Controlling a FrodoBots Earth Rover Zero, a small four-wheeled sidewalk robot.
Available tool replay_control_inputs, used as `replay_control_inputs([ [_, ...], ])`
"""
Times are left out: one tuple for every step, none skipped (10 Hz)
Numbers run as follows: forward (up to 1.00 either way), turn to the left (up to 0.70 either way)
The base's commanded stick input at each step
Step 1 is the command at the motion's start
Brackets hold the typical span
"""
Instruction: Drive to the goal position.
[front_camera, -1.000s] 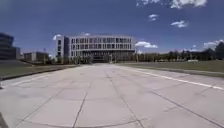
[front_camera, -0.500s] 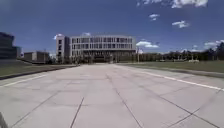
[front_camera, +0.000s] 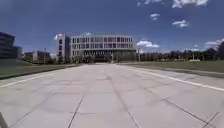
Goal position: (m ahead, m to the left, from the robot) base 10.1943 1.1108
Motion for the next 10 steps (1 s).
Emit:
replay_control_inputs([
  [0.5, 0.0],
  [0.5, -0.01],
  [0.5, -0.16],
  [0.5, -0.45],
  [0.5, -0.5],
  [0.5, -0.5],
  [0.5, -0.28],
  [0.5, 0.0],
  [0.5, 0.0],
  [0.5, 0.0],
])
